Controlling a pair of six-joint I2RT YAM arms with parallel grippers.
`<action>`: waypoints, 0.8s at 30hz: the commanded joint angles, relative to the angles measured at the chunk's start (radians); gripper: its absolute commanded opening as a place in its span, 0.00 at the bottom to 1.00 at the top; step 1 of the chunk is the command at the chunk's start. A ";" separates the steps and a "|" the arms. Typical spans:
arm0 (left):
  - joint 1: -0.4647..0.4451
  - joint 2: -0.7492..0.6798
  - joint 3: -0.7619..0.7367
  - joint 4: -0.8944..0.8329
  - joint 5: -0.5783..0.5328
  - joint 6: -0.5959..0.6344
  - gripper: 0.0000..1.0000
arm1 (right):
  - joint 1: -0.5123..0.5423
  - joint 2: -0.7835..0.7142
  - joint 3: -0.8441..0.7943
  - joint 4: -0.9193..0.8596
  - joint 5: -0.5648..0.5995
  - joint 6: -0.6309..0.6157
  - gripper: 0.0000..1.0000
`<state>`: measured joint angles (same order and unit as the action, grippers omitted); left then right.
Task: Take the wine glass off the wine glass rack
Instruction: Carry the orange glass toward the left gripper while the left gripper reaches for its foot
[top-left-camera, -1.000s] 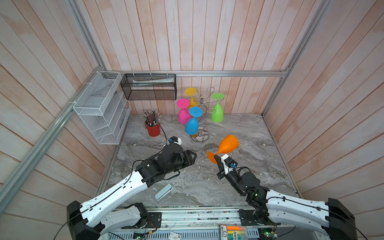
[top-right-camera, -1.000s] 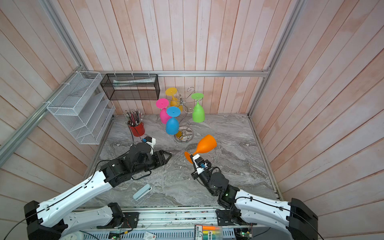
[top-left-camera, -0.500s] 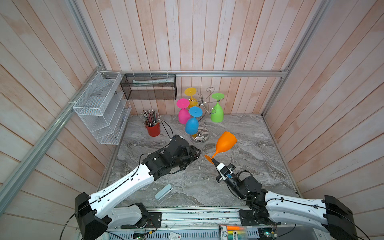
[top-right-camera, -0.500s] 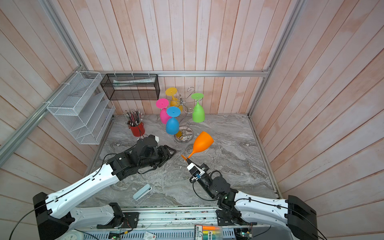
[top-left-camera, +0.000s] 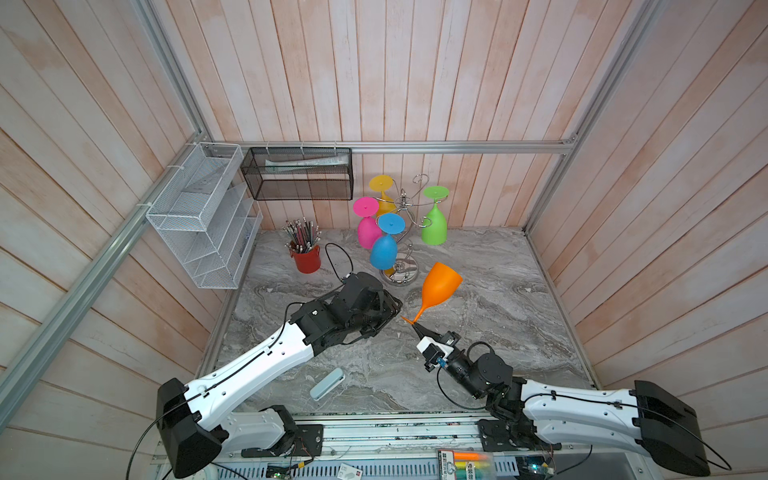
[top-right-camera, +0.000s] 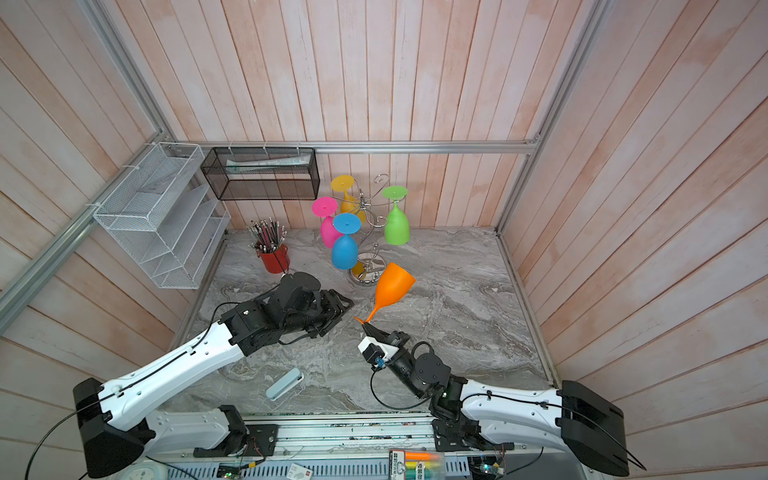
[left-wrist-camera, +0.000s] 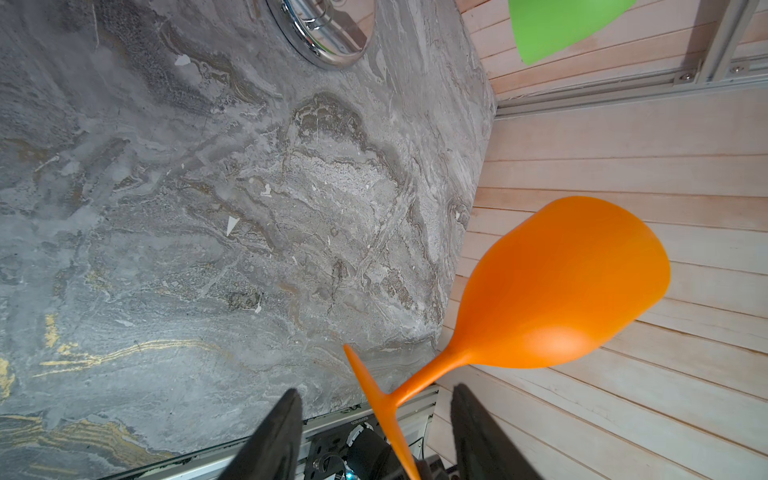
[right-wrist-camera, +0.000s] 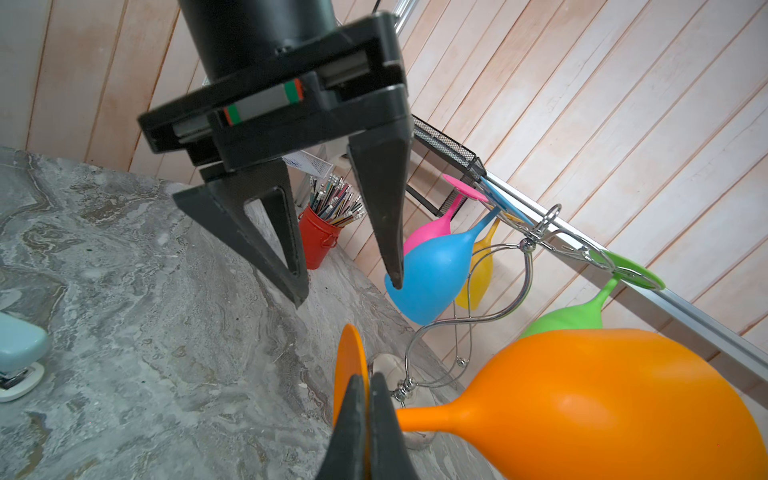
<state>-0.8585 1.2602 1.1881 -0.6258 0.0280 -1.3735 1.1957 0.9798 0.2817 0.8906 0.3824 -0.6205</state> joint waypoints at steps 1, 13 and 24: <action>0.001 0.016 0.022 -0.020 0.034 -0.051 0.58 | 0.012 0.023 0.042 0.037 -0.013 -0.050 0.00; 0.003 0.033 -0.003 0.020 0.097 -0.122 0.45 | 0.025 0.069 0.070 0.049 0.006 -0.124 0.00; 0.007 0.031 -0.052 0.076 0.133 -0.171 0.33 | 0.026 0.082 0.093 0.036 0.016 -0.165 0.00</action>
<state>-0.8574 1.2884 1.1606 -0.5770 0.1455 -1.5311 1.2160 1.0595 0.3405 0.9051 0.3843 -0.7677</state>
